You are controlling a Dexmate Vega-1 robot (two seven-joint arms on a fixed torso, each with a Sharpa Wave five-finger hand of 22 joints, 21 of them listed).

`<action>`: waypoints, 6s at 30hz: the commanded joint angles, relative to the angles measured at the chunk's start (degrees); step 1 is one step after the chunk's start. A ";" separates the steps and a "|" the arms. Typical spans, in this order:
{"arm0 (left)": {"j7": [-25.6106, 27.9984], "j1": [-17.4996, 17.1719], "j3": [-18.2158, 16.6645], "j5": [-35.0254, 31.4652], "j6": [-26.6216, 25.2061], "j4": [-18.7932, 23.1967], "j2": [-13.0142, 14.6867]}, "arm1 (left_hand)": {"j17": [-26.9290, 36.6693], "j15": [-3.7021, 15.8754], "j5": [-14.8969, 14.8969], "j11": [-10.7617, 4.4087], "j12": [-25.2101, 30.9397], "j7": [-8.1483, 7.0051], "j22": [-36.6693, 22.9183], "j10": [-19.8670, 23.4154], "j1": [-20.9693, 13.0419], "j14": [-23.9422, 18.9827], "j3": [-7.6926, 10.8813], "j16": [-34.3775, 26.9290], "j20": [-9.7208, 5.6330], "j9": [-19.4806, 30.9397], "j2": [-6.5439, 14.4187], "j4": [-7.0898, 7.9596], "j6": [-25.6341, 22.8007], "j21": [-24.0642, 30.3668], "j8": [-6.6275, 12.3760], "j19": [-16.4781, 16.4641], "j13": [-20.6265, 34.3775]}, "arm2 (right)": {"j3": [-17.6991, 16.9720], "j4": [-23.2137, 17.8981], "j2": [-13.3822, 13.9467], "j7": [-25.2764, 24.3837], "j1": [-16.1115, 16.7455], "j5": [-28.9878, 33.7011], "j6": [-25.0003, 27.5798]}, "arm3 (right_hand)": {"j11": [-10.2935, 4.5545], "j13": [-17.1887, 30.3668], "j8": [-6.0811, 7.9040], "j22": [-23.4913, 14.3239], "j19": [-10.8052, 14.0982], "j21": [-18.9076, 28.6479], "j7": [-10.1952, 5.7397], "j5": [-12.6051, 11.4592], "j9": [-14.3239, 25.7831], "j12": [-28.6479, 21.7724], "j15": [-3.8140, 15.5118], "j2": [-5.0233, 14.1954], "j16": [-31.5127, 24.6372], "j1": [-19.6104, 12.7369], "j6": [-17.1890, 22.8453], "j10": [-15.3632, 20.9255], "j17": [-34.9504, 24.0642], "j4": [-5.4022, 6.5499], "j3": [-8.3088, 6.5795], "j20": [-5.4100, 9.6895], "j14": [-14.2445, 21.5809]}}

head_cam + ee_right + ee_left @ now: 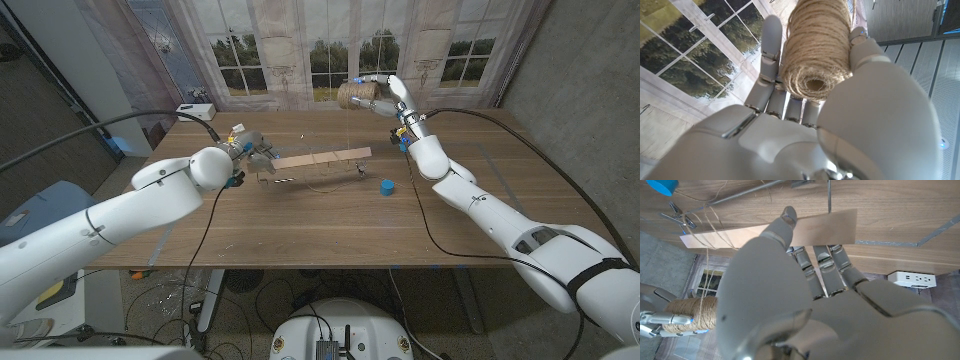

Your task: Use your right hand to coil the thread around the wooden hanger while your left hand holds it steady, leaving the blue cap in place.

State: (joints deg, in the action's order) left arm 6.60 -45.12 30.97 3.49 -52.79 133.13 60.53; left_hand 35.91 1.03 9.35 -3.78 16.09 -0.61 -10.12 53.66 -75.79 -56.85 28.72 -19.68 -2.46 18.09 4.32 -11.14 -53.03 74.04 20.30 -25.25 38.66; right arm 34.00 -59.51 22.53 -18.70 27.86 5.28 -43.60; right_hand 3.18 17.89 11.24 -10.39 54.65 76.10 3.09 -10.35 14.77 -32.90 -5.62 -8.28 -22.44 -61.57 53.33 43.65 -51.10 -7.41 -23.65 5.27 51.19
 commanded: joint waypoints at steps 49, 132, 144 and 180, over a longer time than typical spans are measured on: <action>12.97 2.81 1.91 -8.49 0.29 -5.15 -10.95 | 0.12 12.16 0.61 -0.75 -0.45 1.99 -0.09 0.93 -3.00 -10.98 2.00 0.68 -5.17 1.41 2.90 1.67 -5.61 1.52 -0.58 0.65 0.31 | -12.29 -36.72 20.48 13.64 23.00 -7.84 16.86 | 1.63 7.16 0.30 -0.14 -12.89 1.62 0.96 -0.36 0.38 -2.52 18.33 16.83 0.54 -16.63 1.13 3.59 -0.73 -0.09 -0.77 6.33 17.94; 12.79 14.02 13.02 5.89 -27.19 -5.95 -11.62 | -3.68 12.27 0.79 -0.55 -2.70 2.25 0.00 0.46 -1.49 -11.45 1.38 4.42 -4.24 0.96 1.93 2.23 -3.74 2.62 -3.55 0.25 -2.35 | 9.81 -49.98 23.72 36.46 2.38 3.61 74.40 | 2.07 4.18 -0.34 0.69 -14.77 1.70 0.90 0.58 -0.12 0.18 18.06 16.53 6.23 -12.46 -1.01 1.99 5.08 1.55 -0.85 5.38 17.32; 33.75 26.40 22.92 36.32 -27.19 -8.70 -6.57 | -6.27 11.42 0.58 -0.56 -4.03 1.86 0.43 -2.67 4.26 -6.28 -1.48 7.80 -2.38 0.49 0.66 3.78 -0.18 1.38 -6.56 0.83 -4.04 | 14.78 -45.70 21.41 42.76 -3.21 4.64 75.50 | 1.80 1.53 -0.64 0.96 -17.98 -2.70 -0.69 0.31 -1.00 4.85 17.59 14.08 11.59 -6.60 -6.32 -3.96 12.85 2.85 0.19 4.88 11.16; 25.57 21.87 17.91 27.10 -25.49 -5.19 -5.30 | -15.07 -0.95 0.91 2.77 -5.66 0.17 0.33 -28.68 18.60 31.90 -6.29 9.02 11.59 -4.98 -1.87 5.43 26.98 -16.47 -10.38 15.57 -12.55 | 11.20 -45.31 21.76 34.40 0.90 3.67 67.84 | -2.46 -2.02 -0.39 1.01 -26.83 -21.51 -7.14 -7.02 -3.41 20.58 8.99 0.12 10.96 16.61 -33.51 -21.23 23.01 11.43 16.74 -9.65 -18.53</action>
State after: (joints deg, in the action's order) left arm 34.38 -16.51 54.66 37.10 -79.93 124.78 54.63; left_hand 20.77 -0.01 10.13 -1.02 10.33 -0.51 -9.49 25.31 -57.90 -25.48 22.72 -10.43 9.10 13.03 2.45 -5.77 -26.28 57.83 10.13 -10.19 26.04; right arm 48.98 -104.85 44.06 24.30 24.56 10.80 31.91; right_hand 0.71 15.76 10.39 -9.23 27.51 54.90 -4.20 -16.97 11.18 -12.64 3.16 -8.44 -10.97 -45.69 20.03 22.70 -28.13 3.85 -7.24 -3.62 32.69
